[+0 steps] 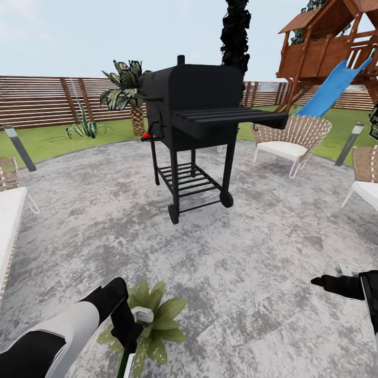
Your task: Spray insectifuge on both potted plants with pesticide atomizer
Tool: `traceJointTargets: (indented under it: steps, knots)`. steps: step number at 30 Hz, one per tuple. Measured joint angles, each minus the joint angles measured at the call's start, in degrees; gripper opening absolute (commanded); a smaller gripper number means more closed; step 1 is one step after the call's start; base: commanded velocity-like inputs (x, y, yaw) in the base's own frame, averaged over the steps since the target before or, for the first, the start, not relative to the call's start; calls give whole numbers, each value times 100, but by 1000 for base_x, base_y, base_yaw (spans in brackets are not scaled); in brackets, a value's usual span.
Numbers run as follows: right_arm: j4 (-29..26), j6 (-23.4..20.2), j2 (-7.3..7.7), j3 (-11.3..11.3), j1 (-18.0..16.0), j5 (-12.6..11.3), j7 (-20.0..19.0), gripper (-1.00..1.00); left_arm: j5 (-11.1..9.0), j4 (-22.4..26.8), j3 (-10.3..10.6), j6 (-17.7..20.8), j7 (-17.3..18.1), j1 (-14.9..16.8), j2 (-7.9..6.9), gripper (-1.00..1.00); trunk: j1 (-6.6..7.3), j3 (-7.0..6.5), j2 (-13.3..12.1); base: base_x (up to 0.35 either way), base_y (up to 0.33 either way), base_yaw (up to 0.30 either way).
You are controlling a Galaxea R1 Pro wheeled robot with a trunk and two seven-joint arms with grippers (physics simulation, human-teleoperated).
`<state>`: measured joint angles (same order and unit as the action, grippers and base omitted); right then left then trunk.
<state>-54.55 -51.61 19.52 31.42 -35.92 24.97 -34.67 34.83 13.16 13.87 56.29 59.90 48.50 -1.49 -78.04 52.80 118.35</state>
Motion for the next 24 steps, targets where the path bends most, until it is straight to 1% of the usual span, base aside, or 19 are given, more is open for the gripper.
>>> traceJointTargets:
  steps: [7,22,24]
  knots:
    - [1,1,-1,-1,-2,0,1,100,1,1,0,0,1,-1,-1,-100,-1,0,0,167,-269,241]
    - [1,0,-1,-6,-2,0,1,100,0,1,-3,0,1,-1,-1,-100,-2,0,0,13,-315,256]
    - [2,1,-1,-6,-2,0,1,100,-1,1,-5,2,1,-1,-1,-100,-2,0,0,57,-194,256]
